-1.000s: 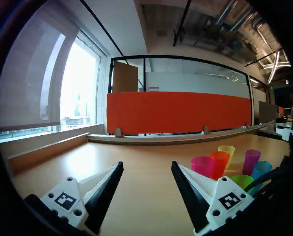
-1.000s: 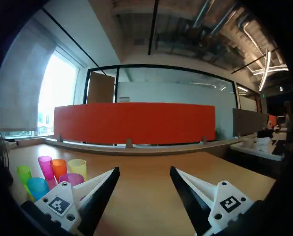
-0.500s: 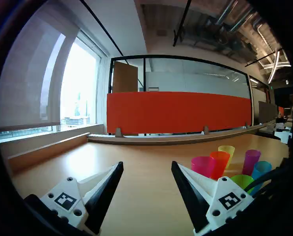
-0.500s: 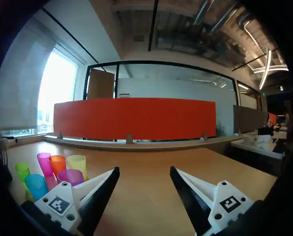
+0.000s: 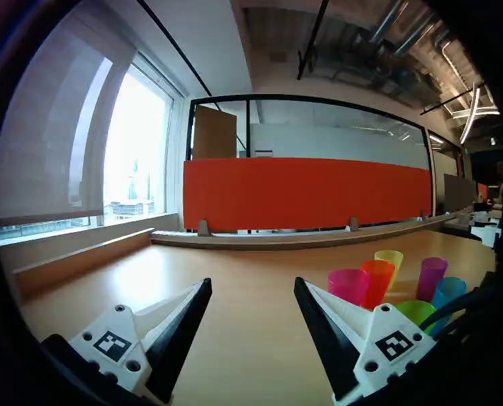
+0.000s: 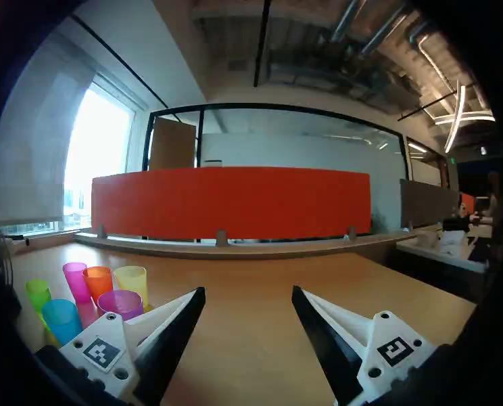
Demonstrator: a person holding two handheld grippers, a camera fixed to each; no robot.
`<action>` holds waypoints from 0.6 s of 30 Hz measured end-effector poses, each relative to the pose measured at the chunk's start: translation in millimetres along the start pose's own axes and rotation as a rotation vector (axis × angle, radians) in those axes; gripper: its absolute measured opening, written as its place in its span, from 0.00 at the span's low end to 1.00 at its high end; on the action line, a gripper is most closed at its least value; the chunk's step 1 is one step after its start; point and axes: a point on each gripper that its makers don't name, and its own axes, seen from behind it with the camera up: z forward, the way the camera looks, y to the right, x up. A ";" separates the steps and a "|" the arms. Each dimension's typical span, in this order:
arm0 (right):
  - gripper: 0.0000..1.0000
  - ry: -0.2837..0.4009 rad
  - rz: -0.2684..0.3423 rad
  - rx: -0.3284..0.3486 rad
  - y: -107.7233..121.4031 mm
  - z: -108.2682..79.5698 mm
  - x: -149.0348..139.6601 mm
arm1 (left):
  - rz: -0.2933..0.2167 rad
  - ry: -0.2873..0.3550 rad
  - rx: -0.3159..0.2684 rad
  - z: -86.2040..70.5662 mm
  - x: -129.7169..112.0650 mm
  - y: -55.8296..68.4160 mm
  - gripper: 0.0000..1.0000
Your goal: Pour water
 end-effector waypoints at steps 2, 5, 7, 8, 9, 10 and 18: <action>1.00 0.000 0.000 0.000 0.1 -0.3 0.3 | 0.000 0.000 0.000 0.2 0.1 0.0 0.90; 1.00 -0.001 0.000 0.000 0.3 -0.6 0.3 | 0.000 0.000 0.000 0.4 -0.2 0.1 0.90; 1.00 -0.001 0.000 0.000 0.4 -0.8 0.4 | 0.000 0.000 0.000 0.4 -0.2 0.1 0.90; 1.00 -0.001 0.000 0.000 0.5 -0.9 0.5 | 0.000 0.000 0.000 0.4 -0.2 0.0 0.90; 1.00 -0.001 0.000 0.000 0.5 -1.0 0.6 | 0.000 0.000 0.000 0.3 -0.2 0.1 0.90; 1.00 -0.001 0.000 0.000 0.5 -0.9 0.9 | 0.000 0.000 0.000 0.3 -0.2 0.2 0.90; 1.00 -0.002 0.000 0.000 0.6 -0.4 0.6 | 0.000 0.000 0.000 0.1 -0.3 0.3 0.90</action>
